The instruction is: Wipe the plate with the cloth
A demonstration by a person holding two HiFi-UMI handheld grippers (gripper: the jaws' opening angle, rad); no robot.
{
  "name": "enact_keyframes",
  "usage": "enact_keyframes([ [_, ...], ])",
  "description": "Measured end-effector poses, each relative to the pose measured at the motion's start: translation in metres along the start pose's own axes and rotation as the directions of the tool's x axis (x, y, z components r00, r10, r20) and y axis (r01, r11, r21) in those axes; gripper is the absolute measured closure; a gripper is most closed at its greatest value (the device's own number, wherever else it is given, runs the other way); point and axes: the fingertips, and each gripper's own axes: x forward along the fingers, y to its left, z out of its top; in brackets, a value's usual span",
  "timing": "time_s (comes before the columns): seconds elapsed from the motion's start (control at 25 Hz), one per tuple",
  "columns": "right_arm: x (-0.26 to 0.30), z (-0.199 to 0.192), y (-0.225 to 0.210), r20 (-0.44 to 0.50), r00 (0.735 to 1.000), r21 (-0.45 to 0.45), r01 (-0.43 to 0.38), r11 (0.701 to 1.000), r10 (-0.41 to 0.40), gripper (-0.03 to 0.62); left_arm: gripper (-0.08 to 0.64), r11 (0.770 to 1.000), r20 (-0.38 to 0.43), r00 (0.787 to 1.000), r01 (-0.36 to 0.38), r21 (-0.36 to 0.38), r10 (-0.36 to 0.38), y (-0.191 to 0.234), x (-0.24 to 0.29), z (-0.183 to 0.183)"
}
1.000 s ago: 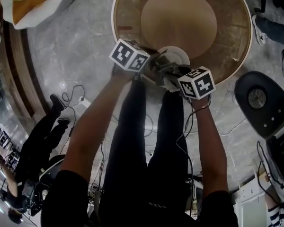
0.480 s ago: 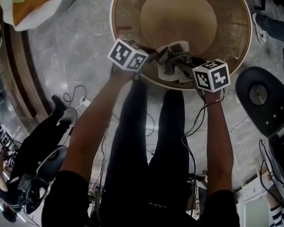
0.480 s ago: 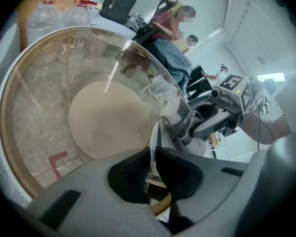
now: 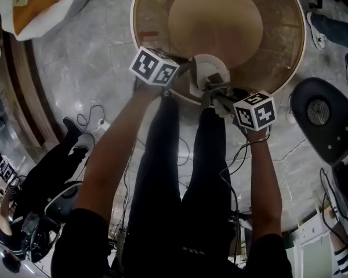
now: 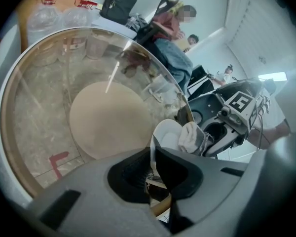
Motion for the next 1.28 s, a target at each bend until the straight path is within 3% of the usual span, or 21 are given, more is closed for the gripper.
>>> enact_keyframes([
  [0.28,0.027,0.002,0.027,-0.008,0.997,0.003,-0.075,0.997,0.075,0.443,0.526,1.0,-0.003,1.0,-0.005,0.012,0.005,-0.011,0.007,0.004],
  [0.68,0.033,0.031,0.02,-0.047,0.995,-0.048,-0.088,0.995,0.086,0.443,0.526,1.0,-0.013,1.0,0.0,0.012,0.0,-0.008,0.005,0.003],
  [1.08,0.014,0.065,-0.012,0.01,0.999,-0.069,-0.033,0.997,0.034,0.444,0.526,1.0,-0.034,0.999,-0.002,0.02,0.003,-0.009,0.009,0.004],
  [1.28,-0.001,0.059,-0.026,0.033,0.999,-0.031,0.006,1.0,-0.005,0.445,0.526,1.0,-0.025,1.0,0.0,0.009,0.001,-0.004,0.005,-0.001],
])
